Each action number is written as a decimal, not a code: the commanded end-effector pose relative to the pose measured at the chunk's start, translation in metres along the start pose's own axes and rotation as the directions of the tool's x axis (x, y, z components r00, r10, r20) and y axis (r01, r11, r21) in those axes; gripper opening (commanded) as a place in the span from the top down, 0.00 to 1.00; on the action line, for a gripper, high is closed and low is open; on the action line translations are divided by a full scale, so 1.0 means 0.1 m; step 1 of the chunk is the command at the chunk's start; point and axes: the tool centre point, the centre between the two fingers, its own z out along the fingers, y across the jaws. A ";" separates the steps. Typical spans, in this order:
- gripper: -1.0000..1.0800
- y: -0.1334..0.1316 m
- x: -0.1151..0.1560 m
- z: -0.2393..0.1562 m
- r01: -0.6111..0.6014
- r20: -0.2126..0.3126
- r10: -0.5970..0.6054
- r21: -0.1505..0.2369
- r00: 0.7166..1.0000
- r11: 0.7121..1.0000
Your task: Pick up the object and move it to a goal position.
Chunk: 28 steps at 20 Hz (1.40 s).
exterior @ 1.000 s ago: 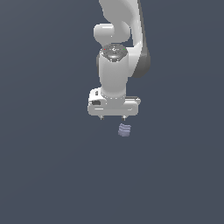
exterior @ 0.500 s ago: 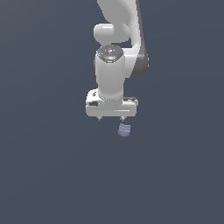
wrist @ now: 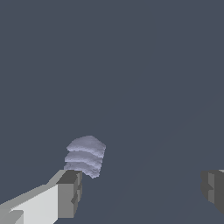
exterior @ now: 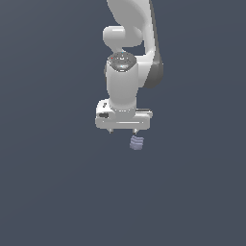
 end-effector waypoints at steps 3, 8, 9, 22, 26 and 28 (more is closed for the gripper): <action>0.04 -0.11 -0.03 0.14 -0.031 0.006 0.031 -0.001 0.999 1.000; 0.04 -0.29 -0.09 0.39 -0.088 0.014 0.088 -0.004 0.996 0.996; 0.04 -0.34 -0.11 0.45 -0.102 0.016 0.102 -0.005 0.995 0.995; 0.04 -0.66 -0.28 0.90 -0.207 0.029 0.207 -0.015 0.978 0.978; 0.04 -0.67 -0.28 0.91 -0.207 0.030 0.208 -0.015 0.978 0.978; 0.04 -0.67 -0.28 0.92 -0.207 0.030 0.208 -0.015 0.978 0.978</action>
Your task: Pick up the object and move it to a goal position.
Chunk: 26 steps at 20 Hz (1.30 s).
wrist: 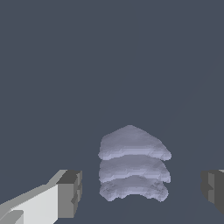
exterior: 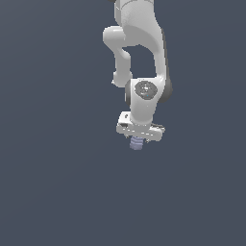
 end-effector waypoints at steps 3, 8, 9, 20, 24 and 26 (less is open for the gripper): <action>0.04 0.00 0.00 0.09 -0.001 0.000 0.001 0.000 1.000 1.000; 0.04 0.00 -0.01 0.35 -0.003 0.000 0.003 0.000 1.000 1.000; 0.04 0.00 -0.01 0.39 -0.003 0.000 0.003 0.000 1.000 1.000; 1.00 0.00 0.00 0.50 -0.004 0.000 0.004 0.000 1.000 1.000; 1.00 0.00 0.00 0.50 -0.004 0.000 0.004 0.000 1.000 1.000; 1.00 -0.01 0.00 0.49 -0.003 -0.001 0.003 0.000 1.000 1.000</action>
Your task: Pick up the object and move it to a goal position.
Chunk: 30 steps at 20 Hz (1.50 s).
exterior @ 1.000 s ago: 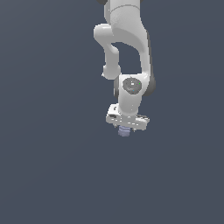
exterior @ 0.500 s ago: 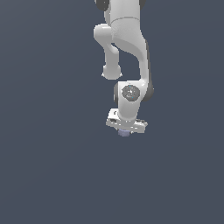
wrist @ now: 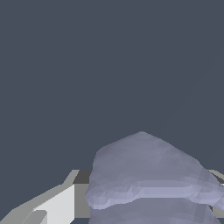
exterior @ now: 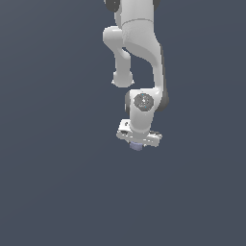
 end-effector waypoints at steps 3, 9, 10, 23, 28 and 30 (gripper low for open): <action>1.00 -0.01 -0.01 -0.02 0.000 0.000 0.000 0.000 1.000 1.000; 1.00 -0.05 -0.05 -0.21 0.000 0.000 0.000 0.000 1.000 1.000; 1.00 -0.06 -0.06 -0.25 0.000 0.000 0.000 0.000 1.000 1.000; 1.00 -0.31 -0.34 -1.39 0.000 0.000 0.000 -0.001 1.000 1.000; 1.00 -0.44 -0.48 -1.99 -0.001 0.000 0.001 -0.002 1.000 1.000; 1.00 -0.49 -0.54 -2.22 -0.001 0.000 0.001 -0.002 1.000 1.000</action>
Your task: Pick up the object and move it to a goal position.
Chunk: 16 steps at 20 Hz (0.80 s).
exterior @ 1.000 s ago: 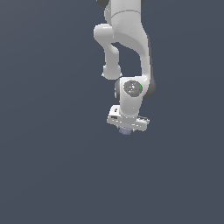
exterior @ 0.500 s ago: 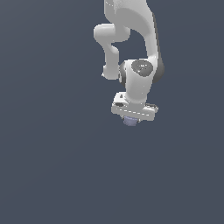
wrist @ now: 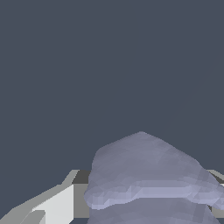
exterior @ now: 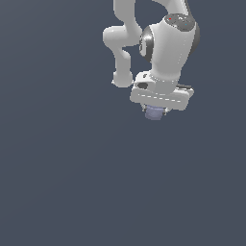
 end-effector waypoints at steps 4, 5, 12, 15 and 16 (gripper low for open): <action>1.00 -0.14 -0.15 -0.62 0.000 0.000 0.000 -0.001 1.000 1.000; 1.00 -0.16 -0.17 -0.73 0.000 0.000 0.000 -0.001 1.000 1.000; 1.00 -0.34 -0.33 -1.48 0.000 0.001 0.000 -0.001 1.000 1.000; 1.00 -0.41 -0.38 -1.75 0.000 0.001 0.000 -0.001 1.000 1.000; 1.00 -0.43 -0.40 -1.83 0.000 0.001 0.000 -0.001 1.000 1.000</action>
